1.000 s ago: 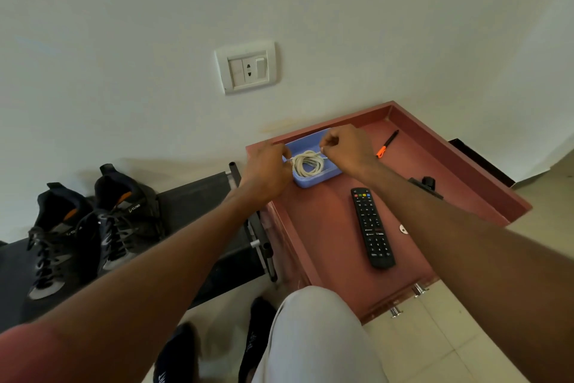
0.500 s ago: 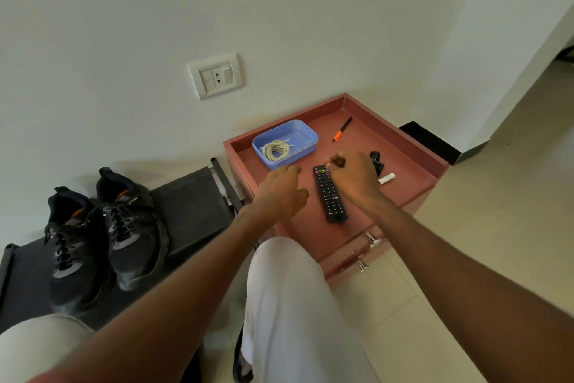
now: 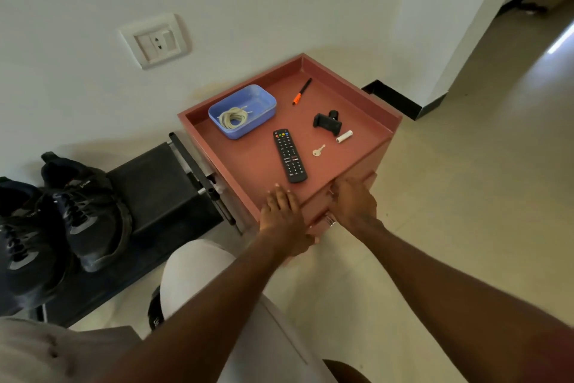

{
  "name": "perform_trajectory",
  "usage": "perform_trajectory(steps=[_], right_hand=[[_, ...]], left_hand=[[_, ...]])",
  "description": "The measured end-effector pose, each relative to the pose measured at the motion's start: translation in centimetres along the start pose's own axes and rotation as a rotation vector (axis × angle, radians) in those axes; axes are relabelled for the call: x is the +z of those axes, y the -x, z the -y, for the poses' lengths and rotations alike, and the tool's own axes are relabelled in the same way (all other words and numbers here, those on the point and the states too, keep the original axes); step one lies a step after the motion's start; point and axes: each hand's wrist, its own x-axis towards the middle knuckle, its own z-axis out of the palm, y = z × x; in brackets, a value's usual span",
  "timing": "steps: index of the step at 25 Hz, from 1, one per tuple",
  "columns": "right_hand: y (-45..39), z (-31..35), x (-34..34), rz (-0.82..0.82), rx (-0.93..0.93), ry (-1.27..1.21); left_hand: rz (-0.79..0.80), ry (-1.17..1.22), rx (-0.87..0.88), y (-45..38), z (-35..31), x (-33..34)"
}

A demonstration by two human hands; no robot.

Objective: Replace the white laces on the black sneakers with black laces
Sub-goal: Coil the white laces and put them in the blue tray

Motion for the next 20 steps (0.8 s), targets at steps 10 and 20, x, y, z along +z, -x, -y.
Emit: perform_trajectory(steps=[10, 20], right_hand=[[0.5, -4.0, 0.8, 0.371, -0.223, 0.371], [6.3, -7.2, -1.9, -0.079, -0.378, 0.263]], left_hand=[[-0.039, -0.087, -0.061, 0.4, -1.4, 1.5], [0.033, 0.070, 0.146, 2.0, -4.8, 1.0]])
